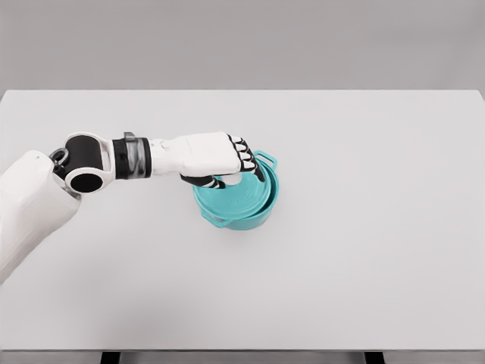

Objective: Cover the pot with left arm

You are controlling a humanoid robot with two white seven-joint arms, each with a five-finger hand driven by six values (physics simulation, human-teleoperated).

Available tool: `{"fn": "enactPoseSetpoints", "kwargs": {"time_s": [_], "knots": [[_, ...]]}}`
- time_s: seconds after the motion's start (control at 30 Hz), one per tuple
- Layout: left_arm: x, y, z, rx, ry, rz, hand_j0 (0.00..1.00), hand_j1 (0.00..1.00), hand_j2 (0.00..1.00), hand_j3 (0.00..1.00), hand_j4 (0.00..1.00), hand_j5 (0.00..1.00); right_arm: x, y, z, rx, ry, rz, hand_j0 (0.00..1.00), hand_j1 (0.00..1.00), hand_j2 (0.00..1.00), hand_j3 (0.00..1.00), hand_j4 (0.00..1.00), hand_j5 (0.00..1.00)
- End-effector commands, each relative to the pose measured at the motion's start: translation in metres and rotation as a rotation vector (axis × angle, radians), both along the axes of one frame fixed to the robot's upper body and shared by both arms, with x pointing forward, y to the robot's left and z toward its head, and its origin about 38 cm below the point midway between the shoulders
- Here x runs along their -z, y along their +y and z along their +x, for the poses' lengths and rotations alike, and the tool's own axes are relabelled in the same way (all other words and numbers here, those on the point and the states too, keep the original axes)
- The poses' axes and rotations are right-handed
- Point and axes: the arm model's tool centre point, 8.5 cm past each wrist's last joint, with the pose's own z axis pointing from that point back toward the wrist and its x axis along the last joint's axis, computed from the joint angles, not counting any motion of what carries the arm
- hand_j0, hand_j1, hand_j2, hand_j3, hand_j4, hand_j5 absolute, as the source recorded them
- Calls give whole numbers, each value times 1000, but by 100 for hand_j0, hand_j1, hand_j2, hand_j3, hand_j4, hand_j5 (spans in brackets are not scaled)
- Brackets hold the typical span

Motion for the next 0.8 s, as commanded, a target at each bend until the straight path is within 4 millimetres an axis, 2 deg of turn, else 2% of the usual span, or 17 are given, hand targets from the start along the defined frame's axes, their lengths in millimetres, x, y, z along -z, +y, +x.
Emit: {"fn": "enactPoseSetpoints", "kwargs": {"time_s": [0.0, 0.77], "knots": [[-1, 1, 0, -3, 2, -7, 79, 79, 79, 79, 79, 79, 0, 0, 0, 0, 0, 0, 100, 100, 100, 100, 100, 100], [-7, 2, 3, -7, -12, -8, 81, 81, 81, 81, 81, 81, 0, 0, 1, 0, -1, 0, 100, 100, 100, 100, 100, 100]]}}
